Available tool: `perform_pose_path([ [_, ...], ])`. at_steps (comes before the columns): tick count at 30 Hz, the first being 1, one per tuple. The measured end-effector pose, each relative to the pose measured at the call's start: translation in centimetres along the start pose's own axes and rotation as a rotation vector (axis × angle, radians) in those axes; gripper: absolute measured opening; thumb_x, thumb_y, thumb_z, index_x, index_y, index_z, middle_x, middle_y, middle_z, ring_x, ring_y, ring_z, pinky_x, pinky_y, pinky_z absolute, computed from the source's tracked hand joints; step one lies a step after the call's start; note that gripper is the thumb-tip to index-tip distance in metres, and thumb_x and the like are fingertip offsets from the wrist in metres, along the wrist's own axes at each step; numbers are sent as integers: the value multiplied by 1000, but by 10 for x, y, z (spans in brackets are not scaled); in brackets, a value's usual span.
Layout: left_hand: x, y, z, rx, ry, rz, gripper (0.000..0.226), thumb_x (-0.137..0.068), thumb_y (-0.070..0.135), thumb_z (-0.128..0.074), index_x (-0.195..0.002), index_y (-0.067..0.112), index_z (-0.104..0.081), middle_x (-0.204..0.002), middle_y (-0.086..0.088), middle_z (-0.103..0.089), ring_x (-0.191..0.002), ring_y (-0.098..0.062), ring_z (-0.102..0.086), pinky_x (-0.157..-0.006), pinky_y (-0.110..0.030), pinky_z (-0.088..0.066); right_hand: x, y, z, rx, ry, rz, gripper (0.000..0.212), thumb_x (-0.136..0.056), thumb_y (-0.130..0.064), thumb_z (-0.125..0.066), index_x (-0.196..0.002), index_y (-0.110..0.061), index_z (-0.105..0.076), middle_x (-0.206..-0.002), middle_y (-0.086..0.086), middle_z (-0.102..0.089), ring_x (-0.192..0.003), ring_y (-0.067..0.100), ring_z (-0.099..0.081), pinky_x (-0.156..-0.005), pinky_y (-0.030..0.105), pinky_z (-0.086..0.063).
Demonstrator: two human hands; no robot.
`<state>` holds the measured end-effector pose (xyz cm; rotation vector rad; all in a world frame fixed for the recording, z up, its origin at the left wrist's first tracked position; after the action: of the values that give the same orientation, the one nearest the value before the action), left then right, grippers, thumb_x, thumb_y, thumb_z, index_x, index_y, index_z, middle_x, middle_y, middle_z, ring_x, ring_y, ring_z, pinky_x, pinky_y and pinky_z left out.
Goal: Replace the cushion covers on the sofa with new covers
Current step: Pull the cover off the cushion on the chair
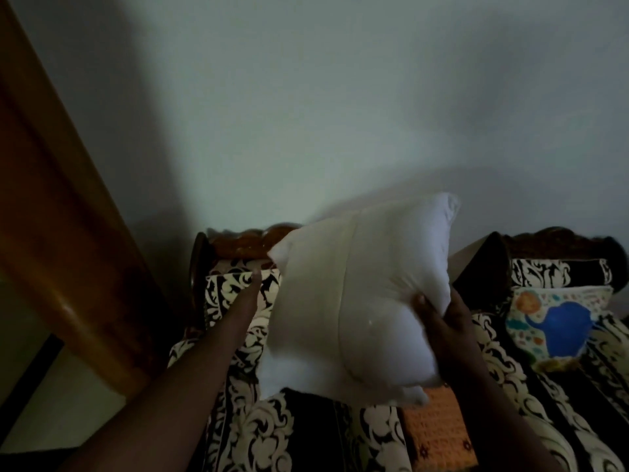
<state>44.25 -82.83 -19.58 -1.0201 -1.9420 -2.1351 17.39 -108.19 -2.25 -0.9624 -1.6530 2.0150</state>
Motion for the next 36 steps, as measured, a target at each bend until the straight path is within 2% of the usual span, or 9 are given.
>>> perform_pose_path([
  [4,14,42,-41,217,-292,-47,86,-72,86,-62,-132,23,-66,-129,-10,-69,-115,-31,-68,-104,-47,-49,3,-6,-11,153,-169,-16,20,-89,-27,-66,-108,-30,-69,-104,-6,-75,-97,9,-71,-78,23,-56],
  [10,22,55,-14,216,82,-292,96,-58,73,-86,-137,26,-60,-127,4,-69,-114,-21,-66,-100,-48,-53,-4,31,11,195,-140,-238,88,-63,-55,-91,-136,-34,-46,-136,-9,-53,-117,10,-60,-90,34,-55],
  [14,41,41,-20,200,50,-361,67,-71,57,-86,-129,30,-65,-118,7,-73,-109,-19,-70,-98,-49,-55,-31,24,17,-38,-88,-269,129,-53,-71,-87,-156,-21,-29,-164,-1,-27,-143,23,-39,-113,51,-40],
  [17,48,27,-31,114,-87,-391,63,-76,48,-86,-132,33,-61,-122,10,-72,-114,-14,-68,-99,-44,-54,-46,24,15,-5,20,-274,112,-55,-64,-91,-148,-27,-40,-137,0,-60,-121,19,-61,-100,45,-53],
  [22,48,29,-23,91,-123,-287,80,-79,62,-77,-145,36,-40,-137,12,-56,-129,-18,-53,-104,-41,-46,-35,20,10,32,223,-195,45,-75,-25,-90,-110,-24,-62,-95,-12,-69,-84,3,-70,-60,12,-53],
  [26,45,71,15,89,263,-279,108,-76,75,-68,-160,29,-18,-160,-7,-35,-145,-33,-38,-112,-43,-36,-27,26,-17,49,92,-145,53,-75,-30,-90,-121,-25,-66,-106,-8,-74,-95,3,-71,-75,27,-61],
  [29,65,113,27,-249,575,-506,107,-80,62,-75,-162,26,-15,-166,-9,-20,-151,-33,-24,-113,-47,-33,-25,21,-26,106,80,-100,52,-75,-38,-89,-121,-37,-63,-108,-15,-72,-98,-1,-68,-78,27,-58],
  [32,69,129,-12,-845,512,-801,63,-96,65,-45,-148,30,-45,-158,-4,-39,-149,-29,-28,-111,-62,-30,-24,16,-21,124,125,-60,54,-76,-37,-88,-124,-29,-64,-109,-12,-72,-98,-2,-68,-81,27,-56],
  [36,71,117,-36,-1121,401,-996,51,-101,54,-29,-109,23,-69,-109,-2,-67,-105,-26,-60,-85,-43,-44,-26,11,-12,152,138,-8,51,-78,-28,-87,-123,-18,-67,-108,-5,-74,-99,7,-71,-79,28,-59],
])
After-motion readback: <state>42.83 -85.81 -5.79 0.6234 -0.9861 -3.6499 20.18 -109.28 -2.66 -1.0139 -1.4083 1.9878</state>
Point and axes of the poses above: each hand's wrist, its own x-axis away from the middle knuckle, its own z-axis out of the back of the hand, y = z × x, the point moved 10 cm from there along -x, towards the middle knuckle
